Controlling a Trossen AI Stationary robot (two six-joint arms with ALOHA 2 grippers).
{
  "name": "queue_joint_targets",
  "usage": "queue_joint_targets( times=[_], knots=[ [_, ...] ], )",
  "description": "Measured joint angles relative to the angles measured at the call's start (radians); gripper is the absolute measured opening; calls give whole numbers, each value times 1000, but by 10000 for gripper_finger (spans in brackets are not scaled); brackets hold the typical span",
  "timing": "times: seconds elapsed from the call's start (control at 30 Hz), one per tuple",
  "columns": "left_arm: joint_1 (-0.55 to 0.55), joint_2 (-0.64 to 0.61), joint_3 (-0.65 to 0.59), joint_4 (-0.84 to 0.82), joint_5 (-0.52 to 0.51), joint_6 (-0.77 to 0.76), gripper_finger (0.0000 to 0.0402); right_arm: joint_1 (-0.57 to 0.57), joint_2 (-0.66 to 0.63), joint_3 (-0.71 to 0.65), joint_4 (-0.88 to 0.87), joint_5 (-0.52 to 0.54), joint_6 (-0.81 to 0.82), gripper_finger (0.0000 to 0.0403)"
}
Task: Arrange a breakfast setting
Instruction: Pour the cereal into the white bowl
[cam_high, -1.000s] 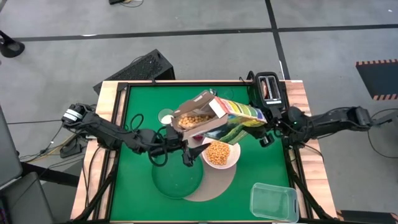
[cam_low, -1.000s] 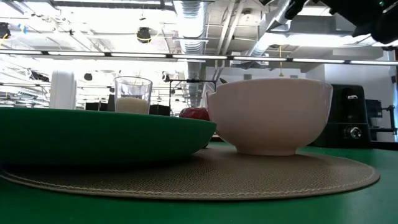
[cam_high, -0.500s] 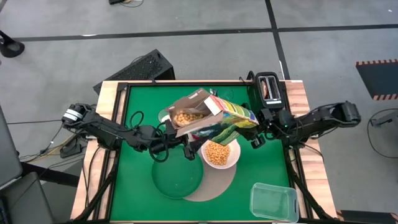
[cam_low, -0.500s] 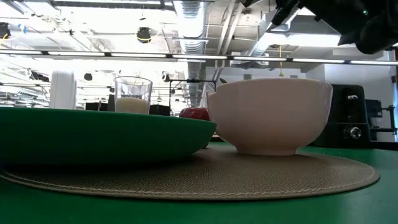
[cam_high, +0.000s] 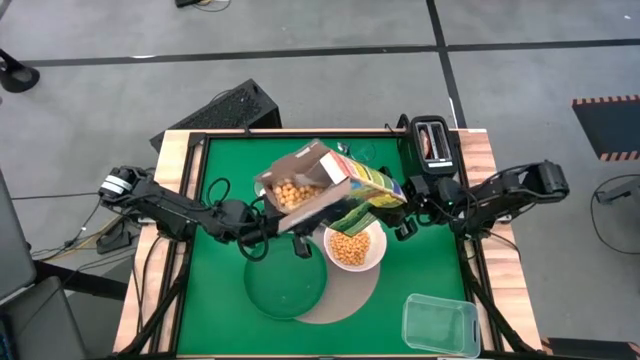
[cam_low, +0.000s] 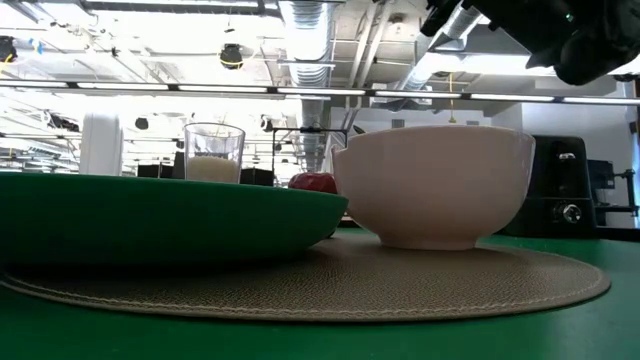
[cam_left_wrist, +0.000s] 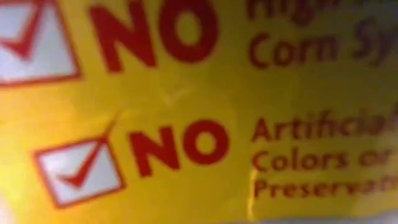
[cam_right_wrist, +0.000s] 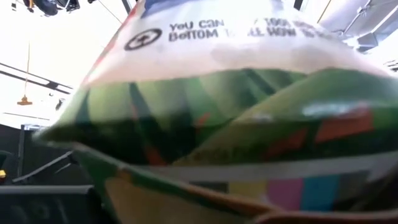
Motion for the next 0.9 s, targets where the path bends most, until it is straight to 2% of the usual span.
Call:
queue_joint_targets(
  times=[0.4,0.6,0.7,0.83,0.9],
  knots=[
    [-2,0,0,-4,-7,-2,117,-8,-1,0,-9,-9,64,252],
    [-12,2,0,-12,-12,22,117,4,-45,0,-103,-45,70,286],
    [-11,3,0,-9,-9,25,117,0,-80,0,-166,-25,55,309],
    [-9,3,0,-3,-21,36,117,0,-101,0,-183,78,70,335],
    [-10,2,0,-1,-29,40,117,0,-112,0,-189,82,86,342]
  ],
)
